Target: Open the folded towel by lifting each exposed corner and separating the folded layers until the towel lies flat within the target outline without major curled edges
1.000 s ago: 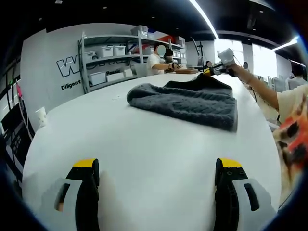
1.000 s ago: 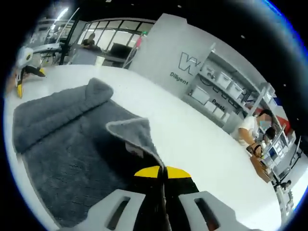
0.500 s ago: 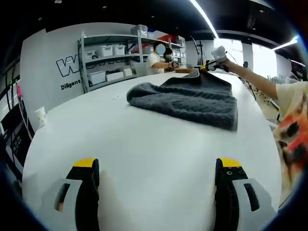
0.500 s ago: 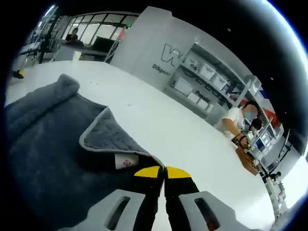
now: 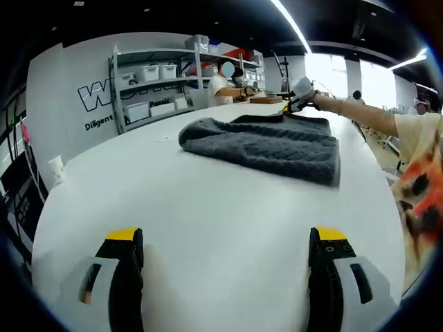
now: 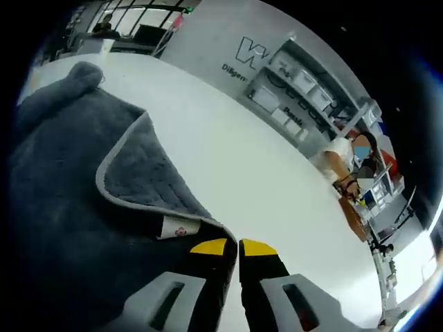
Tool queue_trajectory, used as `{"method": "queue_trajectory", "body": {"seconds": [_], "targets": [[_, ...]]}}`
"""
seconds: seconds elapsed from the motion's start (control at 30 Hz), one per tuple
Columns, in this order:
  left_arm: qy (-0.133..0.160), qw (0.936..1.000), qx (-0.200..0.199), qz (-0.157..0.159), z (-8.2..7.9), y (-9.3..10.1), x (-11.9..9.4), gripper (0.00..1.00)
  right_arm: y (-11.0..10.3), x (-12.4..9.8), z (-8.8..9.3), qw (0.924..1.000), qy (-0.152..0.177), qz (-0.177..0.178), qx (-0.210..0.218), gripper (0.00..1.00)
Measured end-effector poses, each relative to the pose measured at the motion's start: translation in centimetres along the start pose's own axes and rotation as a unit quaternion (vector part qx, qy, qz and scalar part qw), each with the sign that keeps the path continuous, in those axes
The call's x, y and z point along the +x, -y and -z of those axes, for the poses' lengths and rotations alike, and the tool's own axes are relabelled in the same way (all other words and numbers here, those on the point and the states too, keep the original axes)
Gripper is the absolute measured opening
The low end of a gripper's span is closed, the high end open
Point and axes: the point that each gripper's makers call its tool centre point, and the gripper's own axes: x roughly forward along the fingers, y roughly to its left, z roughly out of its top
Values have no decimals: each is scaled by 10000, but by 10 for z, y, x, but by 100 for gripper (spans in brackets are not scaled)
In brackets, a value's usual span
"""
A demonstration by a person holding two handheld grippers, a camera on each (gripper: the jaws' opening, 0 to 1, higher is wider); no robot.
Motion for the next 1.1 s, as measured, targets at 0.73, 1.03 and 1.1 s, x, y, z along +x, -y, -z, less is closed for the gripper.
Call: {"method": "queue_trajectory", "body": {"seconds": [0.73, 1.03, 1.1], "targets": [[387, 9992, -140, 5, -14, 0, -5, 98, 46, -40, -1, 9960, 174, 344, 801, 59], [436, 9989, -161, 75, -15, 1, -5, 98, 15, -71, -14, 9960, 636, -446, 452, 83], [444, 9988, -181, 66, -15, 1, -5, 98, 1, -78, -15, 9932, 718, -730, 546, 89]]}}
